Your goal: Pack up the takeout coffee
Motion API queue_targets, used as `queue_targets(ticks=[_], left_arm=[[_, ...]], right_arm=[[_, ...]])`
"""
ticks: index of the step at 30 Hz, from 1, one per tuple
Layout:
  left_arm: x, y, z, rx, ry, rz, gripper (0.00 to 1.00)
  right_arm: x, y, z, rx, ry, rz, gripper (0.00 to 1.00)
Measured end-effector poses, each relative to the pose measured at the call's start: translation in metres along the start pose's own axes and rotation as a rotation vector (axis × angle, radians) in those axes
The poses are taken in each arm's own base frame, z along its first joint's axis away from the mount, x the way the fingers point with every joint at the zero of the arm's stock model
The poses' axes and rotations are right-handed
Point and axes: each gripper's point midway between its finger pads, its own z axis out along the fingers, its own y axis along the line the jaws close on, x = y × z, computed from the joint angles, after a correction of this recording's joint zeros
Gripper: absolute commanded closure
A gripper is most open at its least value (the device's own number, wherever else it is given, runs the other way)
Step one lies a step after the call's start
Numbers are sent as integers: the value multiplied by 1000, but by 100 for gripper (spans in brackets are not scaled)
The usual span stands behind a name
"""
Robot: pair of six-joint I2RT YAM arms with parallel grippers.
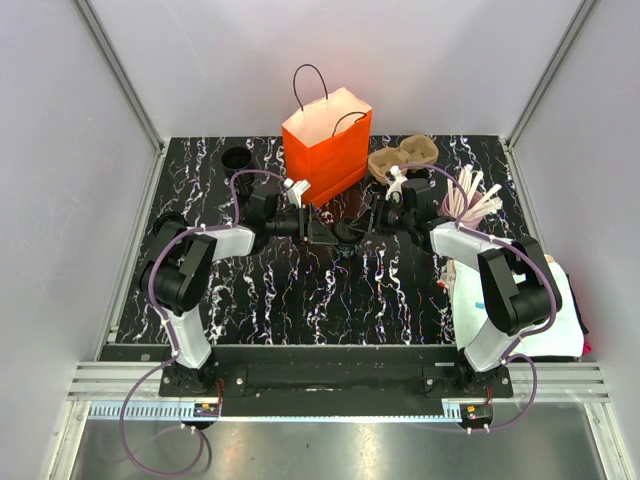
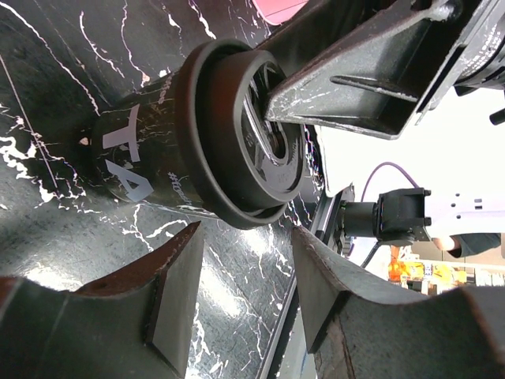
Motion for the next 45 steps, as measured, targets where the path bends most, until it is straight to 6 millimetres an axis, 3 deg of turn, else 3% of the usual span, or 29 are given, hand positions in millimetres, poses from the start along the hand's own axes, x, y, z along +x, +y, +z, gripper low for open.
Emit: queue_targets(ticks=[15,31,34,39,45], left_arm=[[6,21,4,-62,11,-51,53],[-8,7,6,-5,-48,-64,47],[-9,7,7,-9,-52,-71,51],[-9,9,7,-23,-53,-76,67],[-13,6,10,-30,-48,-61,72]], right_arm=[[-2,-2,-1,13,-14,5,100],[-3,-4,-1,18,-21,5,100],[-3,-4,-1,17,-23,4,100],[-3,-4,-1,17,-25,3,100],[-7,-7,-1,32,-41,3,100]])
